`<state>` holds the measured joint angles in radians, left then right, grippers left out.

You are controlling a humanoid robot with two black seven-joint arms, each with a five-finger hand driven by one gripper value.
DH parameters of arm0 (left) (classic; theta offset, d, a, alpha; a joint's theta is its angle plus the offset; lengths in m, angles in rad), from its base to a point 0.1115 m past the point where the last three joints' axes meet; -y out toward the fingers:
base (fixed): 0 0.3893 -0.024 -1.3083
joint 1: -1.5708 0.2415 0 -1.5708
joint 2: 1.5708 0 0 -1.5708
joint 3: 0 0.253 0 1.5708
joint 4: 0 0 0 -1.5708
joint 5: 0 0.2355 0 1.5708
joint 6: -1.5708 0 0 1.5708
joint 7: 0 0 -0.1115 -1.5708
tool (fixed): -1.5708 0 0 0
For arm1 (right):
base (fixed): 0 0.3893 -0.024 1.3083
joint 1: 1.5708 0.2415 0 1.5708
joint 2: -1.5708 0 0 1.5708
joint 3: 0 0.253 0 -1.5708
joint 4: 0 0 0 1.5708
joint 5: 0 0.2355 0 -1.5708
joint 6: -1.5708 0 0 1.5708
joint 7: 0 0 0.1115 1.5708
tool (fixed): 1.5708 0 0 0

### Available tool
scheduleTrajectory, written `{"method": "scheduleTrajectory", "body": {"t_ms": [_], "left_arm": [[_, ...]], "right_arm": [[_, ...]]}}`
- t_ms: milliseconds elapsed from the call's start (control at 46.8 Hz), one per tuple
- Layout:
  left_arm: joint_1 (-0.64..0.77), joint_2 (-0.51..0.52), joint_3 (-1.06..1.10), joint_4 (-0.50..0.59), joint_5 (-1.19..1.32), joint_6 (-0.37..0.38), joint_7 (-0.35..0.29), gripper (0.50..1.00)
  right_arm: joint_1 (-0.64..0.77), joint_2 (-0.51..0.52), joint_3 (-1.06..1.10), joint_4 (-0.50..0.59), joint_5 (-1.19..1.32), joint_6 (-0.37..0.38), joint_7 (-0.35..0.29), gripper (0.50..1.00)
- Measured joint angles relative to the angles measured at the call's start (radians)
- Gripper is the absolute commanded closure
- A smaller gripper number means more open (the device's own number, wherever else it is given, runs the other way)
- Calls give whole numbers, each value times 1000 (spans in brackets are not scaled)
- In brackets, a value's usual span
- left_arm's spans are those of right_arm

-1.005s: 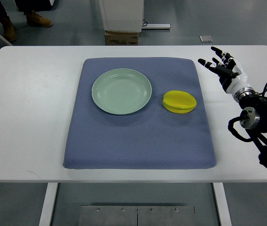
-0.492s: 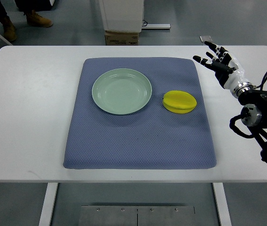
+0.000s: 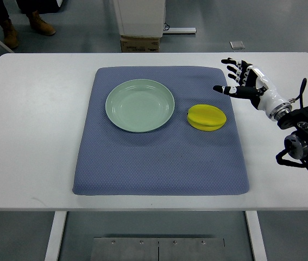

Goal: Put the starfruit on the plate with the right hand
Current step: 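Reach the right hand down over the yellow starfruit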

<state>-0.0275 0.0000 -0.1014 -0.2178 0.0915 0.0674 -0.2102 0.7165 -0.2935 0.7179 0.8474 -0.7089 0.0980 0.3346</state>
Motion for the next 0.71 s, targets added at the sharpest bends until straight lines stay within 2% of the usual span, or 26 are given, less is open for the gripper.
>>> {"method": "scheduleTrajectory", "body": {"t_ms": [214,706], "left_arm": [[0,0,0,0,0,0,0,500],[0,0,0,0,0,0,0,500]], "right_arm": [[4,-2,-78,10,-155,1,77,502],[60,-2,-222,8,-295,-6,140,507]]}}
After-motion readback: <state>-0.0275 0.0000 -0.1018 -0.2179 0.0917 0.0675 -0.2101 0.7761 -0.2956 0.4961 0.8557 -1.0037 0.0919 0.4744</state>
